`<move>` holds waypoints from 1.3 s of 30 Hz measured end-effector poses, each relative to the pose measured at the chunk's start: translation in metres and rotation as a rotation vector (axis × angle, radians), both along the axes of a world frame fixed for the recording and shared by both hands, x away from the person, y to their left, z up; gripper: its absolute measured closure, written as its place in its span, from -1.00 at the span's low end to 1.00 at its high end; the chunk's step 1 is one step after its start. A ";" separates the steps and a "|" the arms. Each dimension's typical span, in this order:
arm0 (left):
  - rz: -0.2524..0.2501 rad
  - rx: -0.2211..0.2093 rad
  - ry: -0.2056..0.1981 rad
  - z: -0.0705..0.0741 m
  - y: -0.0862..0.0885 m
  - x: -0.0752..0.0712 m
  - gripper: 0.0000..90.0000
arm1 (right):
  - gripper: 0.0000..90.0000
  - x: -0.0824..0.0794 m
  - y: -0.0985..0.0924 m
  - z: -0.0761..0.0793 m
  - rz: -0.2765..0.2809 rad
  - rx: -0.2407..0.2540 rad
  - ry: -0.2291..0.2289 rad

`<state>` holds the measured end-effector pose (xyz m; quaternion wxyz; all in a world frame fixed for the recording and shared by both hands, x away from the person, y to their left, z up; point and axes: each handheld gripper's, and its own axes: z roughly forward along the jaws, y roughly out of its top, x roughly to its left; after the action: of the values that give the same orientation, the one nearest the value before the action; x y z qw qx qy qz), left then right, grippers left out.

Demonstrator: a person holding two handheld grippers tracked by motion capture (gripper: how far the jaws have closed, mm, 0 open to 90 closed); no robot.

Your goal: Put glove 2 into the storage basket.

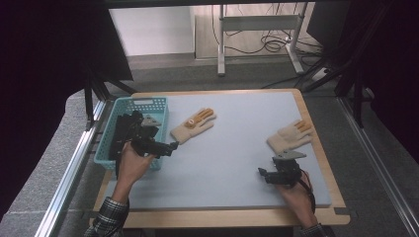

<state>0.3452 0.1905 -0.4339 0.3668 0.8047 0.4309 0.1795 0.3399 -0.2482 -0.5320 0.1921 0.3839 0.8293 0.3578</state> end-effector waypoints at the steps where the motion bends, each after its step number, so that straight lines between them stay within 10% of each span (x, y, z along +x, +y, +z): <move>1: 0.000 0.000 0.000 0.000 0.000 0.000 -1.00 | -0.41 0.000 0.000 0.000 0.000 0.000 0.000; 11: -0.088 -0.019 -0.021 -0.009 -0.033 -0.015 -1.00 | -0.41 0.000 0.000 0.000 0.000 -0.001 0.000; 22: -0.145 -0.035 0.006 -0.050 -0.054 -0.037 -1.00 | -0.41 0.000 0.000 0.000 -0.001 -0.002 0.003; 39: -0.079 0.056 0.033 -0.111 -0.055 -0.059 -1.00 | -0.41 0.000 0.001 0.000 -0.007 -0.003 0.004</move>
<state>0.2864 0.1359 -0.5452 0.3435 0.8341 0.3995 0.1636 0.3398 -0.2477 -0.5317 0.1920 0.3873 0.8288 0.3551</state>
